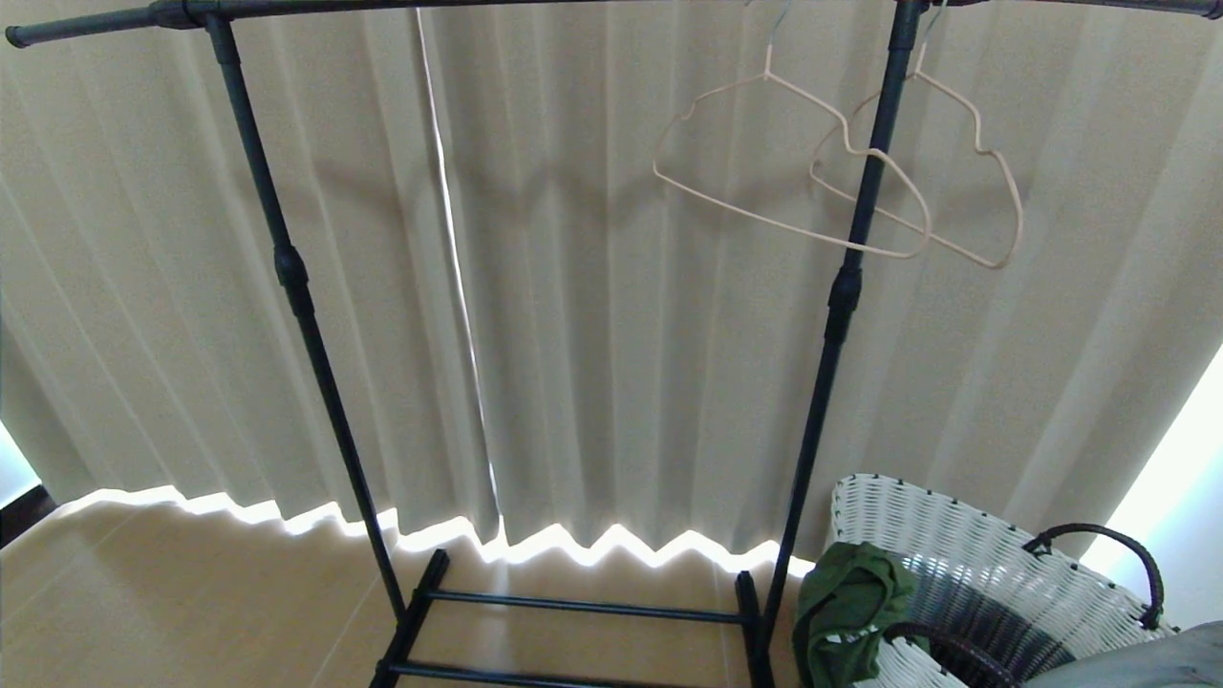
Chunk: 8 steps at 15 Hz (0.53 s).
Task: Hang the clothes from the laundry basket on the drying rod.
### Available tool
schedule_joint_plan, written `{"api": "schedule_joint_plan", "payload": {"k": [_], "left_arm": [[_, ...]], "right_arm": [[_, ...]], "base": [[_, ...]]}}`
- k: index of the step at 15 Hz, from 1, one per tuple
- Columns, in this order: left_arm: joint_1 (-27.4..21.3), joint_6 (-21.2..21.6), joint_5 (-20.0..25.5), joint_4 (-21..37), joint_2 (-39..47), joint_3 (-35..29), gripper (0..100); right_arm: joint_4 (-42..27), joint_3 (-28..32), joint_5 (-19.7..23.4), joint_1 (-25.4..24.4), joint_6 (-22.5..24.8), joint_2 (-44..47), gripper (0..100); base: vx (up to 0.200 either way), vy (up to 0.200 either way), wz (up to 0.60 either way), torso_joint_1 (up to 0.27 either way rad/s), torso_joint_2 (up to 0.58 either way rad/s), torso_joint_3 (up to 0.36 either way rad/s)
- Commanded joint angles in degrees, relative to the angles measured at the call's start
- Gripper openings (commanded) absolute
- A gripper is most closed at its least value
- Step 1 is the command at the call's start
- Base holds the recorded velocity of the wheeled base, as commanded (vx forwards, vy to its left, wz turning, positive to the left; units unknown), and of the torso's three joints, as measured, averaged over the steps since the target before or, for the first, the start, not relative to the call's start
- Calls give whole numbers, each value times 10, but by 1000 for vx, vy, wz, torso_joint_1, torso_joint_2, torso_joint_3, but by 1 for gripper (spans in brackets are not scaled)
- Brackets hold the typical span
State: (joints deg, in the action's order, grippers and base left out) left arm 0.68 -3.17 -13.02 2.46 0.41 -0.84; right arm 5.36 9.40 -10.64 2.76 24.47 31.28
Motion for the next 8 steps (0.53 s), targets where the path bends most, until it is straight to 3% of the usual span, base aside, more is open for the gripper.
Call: {"api": "schedule_joint_plan", "payload": {"k": [1,8], "left_arm": [[0,-1,0,0,0,0,100],[0,1,0,0,0,1,100]], "right_arm": [[1,-1,0,0,1,-2,0],[0,-4,0,-1,1,-3,0]], "base": [[-200,0,0,-2,7,7],[-200,0,0,2,3,4]]}}
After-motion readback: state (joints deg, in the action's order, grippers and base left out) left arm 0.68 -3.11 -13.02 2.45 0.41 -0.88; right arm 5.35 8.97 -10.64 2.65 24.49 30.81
